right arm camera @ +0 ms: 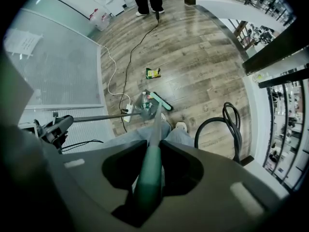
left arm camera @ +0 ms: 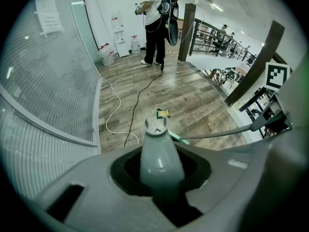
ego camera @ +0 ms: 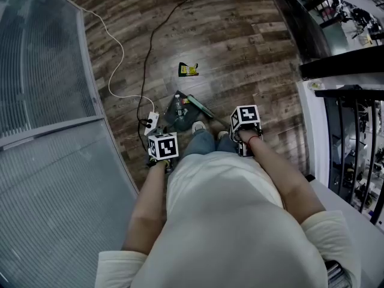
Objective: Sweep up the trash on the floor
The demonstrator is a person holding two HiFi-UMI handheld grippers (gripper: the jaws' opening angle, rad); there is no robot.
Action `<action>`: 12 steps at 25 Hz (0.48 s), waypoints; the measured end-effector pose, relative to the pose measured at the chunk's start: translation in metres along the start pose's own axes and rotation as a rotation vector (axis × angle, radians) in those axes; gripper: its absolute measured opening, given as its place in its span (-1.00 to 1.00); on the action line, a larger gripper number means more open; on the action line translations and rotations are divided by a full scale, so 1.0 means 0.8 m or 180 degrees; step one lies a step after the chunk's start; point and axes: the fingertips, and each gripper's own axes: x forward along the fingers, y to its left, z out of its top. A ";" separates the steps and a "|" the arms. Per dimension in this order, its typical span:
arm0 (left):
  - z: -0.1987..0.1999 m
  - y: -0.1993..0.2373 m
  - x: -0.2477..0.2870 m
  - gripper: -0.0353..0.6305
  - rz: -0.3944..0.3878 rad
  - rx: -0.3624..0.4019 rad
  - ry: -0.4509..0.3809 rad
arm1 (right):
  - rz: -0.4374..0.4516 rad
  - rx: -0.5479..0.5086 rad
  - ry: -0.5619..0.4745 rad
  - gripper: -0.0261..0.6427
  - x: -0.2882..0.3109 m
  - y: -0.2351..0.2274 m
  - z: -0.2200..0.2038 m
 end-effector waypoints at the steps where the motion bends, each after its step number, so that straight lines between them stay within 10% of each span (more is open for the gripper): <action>1: 0.000 0.000 0.000 -0.61 -0.0002 -0.0001 -0.0001 | -0.0010 -0.0012 -0.0001 -0.63 0.000 0.000 0.000; 12: 0.000 0.001 -0.002 -0.61 -0.0026 -0.0028 -0.0008 | 0.0017 -0.0087 0.0071 -0.63 -0.015 0.009 -0.008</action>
